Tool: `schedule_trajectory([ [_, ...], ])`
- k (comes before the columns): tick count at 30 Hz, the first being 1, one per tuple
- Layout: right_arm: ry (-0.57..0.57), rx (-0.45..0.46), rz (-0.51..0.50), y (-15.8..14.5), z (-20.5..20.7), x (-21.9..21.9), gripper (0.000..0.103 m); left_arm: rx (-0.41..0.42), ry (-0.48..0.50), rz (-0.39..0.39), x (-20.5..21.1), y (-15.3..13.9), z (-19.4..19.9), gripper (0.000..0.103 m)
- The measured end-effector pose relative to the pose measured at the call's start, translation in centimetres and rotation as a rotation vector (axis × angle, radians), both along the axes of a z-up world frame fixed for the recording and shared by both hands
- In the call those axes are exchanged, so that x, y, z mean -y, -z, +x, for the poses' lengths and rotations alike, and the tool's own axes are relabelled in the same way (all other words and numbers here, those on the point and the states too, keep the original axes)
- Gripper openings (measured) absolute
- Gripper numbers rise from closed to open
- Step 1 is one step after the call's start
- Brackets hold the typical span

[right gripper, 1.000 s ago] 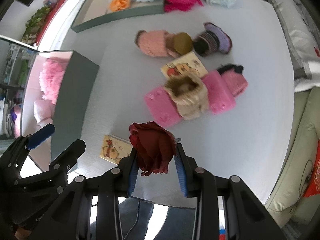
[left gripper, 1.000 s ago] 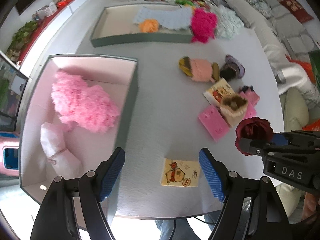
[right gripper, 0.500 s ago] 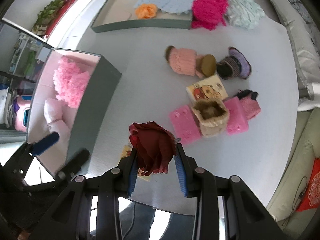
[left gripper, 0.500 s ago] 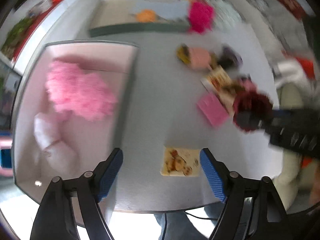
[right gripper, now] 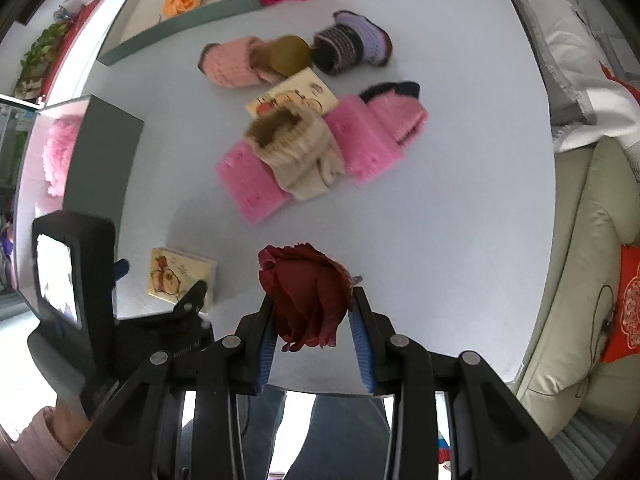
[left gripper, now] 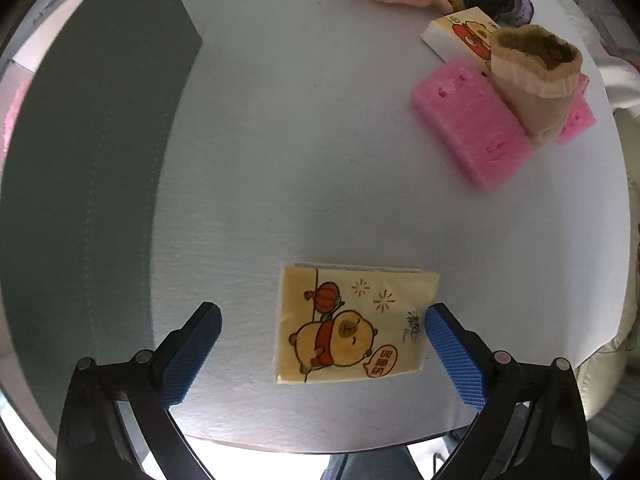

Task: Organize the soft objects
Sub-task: 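Grasp the yellow tissue pack with the left gripper while the right holds the rose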

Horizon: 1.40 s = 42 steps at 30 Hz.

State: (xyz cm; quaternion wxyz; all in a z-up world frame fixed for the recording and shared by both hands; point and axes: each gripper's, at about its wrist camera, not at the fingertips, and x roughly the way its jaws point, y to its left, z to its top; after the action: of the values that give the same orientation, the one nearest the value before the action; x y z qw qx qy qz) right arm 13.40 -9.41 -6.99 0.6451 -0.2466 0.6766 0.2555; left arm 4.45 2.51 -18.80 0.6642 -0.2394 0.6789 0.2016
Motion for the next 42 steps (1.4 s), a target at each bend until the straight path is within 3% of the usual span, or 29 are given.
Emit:
schedule_trajectory([
  [1, -0.002, 0.001, -0.003, 0.0, 0.0, 0.2, 0.037, -0.001, -0.004, -0.01, 0.0, 0.1, -0.1, 0.102],
  [3, -0.009, 0.003, -0.004, -0.1, 0.0, 0.2, 0.037, 0.018, -0.022, -0.042, -0.1, 0.2, -0.3, 0.093],
  [4, -0.012, 0.005, -0.003, -0.1, 0.0, 0.2, 0.037, 0.039, -0.031, -0.074, -0.2, 0.1, -0.4, 0.078],
  [5, -0.013, 0.005, -0.001, -0.2, 0.1, 0.1, 0.037, 0.058, -0.042, -0.101, -0.3, -0.2, -0.5, 0.075],
  [8, -0.022, 0.008, 0.008, -0.4, 0.2, -0.3, 0.037, 0.057, -0.017, -0.056, -0.1, -0.9, -0.5, 0.071],
  [14, -0.033, 0.005, 0.021, -0.3, 0.1, -0.8, 0.037, 0.103, -0.089, -0.104, -1.5, -1.9, -1.7, 0.055],
  [18, -0.024, -0.003, 0.026, -0.3, 0.2, -0.7, 0.037, 0.124, -0.085, -0.074, -2.1, -2.4, -2.1, 0.055],
  [19, -0.022, -0.007, 0.029, -0.3, 0.2, -0.7, 0.037, 0.119, -0.085, -0.06, -2.0, -2.4, -2.2, 0.067],
  [20, -0.019, -0.009, 0.03, -0.3, 0.2, -0.7, 0.037, 0.113, -0.083, -0.043, -2.0, -2.5, -2.1, 0.089],
  [25, -0.015, -0.023, 0.035, 0.0, 0.0, -0.5, 0.037, 0.133, -0.025, 0.013, -1.0, -3.6, -1.3, 0.093],
  [26, -0.013, -0.028, 0.035, 0.1, 0.0, -0.4, 0.037, 0.122, -0.008, 0.024, -0.9, -3.5, -1.0, 0.102],
  [29, 0.0, -0.041, 0.034, 0.4, 0.1, 0.1, 0.037, 0.072, 0.023, 0.042, 0.0, -2.7, 0.7, 0.103],
  [37, 0.015, -0.047, 0.029, 0.6, 0.7, 0.7, 0.037, -0.014, -0.006, -0.041, 0.2, 0.6, 2.4, 0.103],
  [39, 0.014, -0.049, 0.024, 0.7, 0.8, 0.8, 0.037, -0.025, 0.013, -0.019, 0.5, 0.6, 2.8, 0.102],
  [42, 0.01, -0.048, 0.018, 0.9, 0.8, 0.8, 0.037, -0.023, 0.031, 0.011, 2.3, 0.1, 2.7, 0.082],
])
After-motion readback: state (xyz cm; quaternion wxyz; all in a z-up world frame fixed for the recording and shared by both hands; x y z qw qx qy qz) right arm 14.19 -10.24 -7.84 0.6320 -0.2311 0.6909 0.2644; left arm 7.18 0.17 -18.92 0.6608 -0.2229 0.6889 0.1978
